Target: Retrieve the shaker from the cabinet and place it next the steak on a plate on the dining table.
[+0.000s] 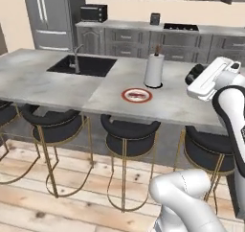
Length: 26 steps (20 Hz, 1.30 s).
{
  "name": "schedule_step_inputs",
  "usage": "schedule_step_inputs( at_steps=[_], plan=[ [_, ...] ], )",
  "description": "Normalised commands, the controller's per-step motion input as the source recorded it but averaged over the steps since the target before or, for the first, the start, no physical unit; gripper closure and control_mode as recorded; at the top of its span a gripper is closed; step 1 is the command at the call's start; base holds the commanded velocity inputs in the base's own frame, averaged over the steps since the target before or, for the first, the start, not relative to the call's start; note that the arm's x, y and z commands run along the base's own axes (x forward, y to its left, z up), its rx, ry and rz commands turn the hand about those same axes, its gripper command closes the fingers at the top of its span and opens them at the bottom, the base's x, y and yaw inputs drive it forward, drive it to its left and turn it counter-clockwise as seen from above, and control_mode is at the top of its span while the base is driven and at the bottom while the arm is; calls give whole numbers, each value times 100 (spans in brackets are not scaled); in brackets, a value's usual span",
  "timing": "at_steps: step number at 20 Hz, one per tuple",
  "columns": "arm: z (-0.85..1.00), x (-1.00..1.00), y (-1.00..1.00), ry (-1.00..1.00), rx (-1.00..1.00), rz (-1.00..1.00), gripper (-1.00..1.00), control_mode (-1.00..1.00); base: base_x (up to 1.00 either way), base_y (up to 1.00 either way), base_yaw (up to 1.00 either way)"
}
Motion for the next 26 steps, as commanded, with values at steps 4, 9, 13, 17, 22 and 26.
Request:
schedule_step_inputs(
  at_steps=[4, 9, 13, 17, 22, 26],
  plan=[
    [0, 0, 0, 0, 0, 0, 100, 100, 99, 39, -51],
    [0, 0, 0, 0, 0, 0, 100, 100, 100, 1, -30],
    [0, 0, 0, 0, 0, 0, 100, 100, 100, -39, -10],
    [0, 0, 0, 0, 0, 0, 100, 100, 100, -47, 3],
    [0, 0, 0, 0, 0, 0, 100, 100, 77, -10, 9],
    [0, 0, 0, 0, 0, 0, 100, 100, 6, 1, 0]
  ],
)
